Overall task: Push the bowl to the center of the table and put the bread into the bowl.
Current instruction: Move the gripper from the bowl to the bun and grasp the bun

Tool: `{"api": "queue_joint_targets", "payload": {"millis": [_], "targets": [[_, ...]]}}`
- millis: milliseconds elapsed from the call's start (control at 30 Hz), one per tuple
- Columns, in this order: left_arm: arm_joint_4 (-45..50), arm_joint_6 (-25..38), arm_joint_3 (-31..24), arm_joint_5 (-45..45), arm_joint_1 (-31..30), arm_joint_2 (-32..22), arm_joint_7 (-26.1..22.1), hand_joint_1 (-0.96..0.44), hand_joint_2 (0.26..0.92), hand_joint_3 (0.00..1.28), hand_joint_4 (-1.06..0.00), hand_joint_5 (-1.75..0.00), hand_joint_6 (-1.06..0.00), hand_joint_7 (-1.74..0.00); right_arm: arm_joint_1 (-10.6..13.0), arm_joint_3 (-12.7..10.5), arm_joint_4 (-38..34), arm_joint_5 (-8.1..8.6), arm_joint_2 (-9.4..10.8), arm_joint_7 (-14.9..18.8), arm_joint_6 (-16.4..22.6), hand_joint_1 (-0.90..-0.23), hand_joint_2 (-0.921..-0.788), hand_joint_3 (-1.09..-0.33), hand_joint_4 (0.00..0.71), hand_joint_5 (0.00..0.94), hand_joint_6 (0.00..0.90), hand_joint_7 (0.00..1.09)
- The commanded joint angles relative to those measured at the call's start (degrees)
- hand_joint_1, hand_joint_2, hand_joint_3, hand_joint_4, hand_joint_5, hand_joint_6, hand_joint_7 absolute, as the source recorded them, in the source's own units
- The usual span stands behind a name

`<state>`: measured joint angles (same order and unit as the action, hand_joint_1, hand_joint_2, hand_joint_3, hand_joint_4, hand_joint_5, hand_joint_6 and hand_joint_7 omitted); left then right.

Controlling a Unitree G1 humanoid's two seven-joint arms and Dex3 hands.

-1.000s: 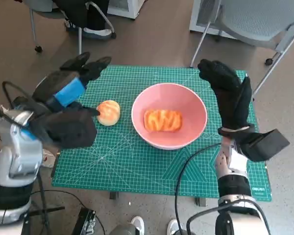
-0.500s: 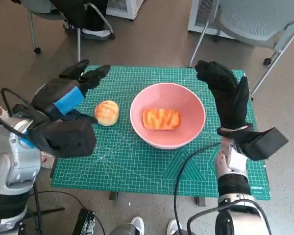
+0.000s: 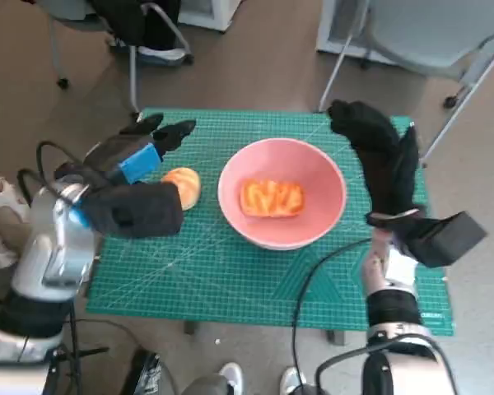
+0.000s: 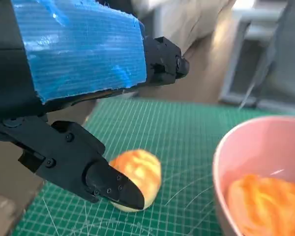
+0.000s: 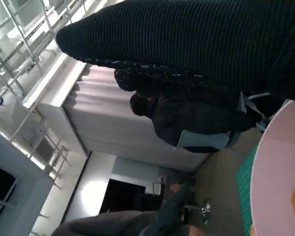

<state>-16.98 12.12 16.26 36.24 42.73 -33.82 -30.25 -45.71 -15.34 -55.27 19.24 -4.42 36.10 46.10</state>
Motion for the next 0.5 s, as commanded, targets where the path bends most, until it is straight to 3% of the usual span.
{"api": "queue_joint_targets", "payload": {"millis": [33,500], "targets": [[-13.8,-0.1,4.3,2.9,7.6,2.9,1.4,-0.39,0.690,0.00,0.00,0.00,-0.12,0.00,1.4,-0.2,-0.4,0.26,-0.4,0.4,-0.7,-0.680,-0.921,-0.793,0.188,0.000,0.058,0.47],[-41.8,-1.0,10.6,5.0,19.7,9.9,4.7,-0.41,0.686,0.00,0.00,0.00,-0.10,0.00,2.3,-0.2,0.1,-0.32,-1.6,0.1,-0.3,-0.680,-0.921,-0.793,0.183,0.000,0.053,0.47]]}}
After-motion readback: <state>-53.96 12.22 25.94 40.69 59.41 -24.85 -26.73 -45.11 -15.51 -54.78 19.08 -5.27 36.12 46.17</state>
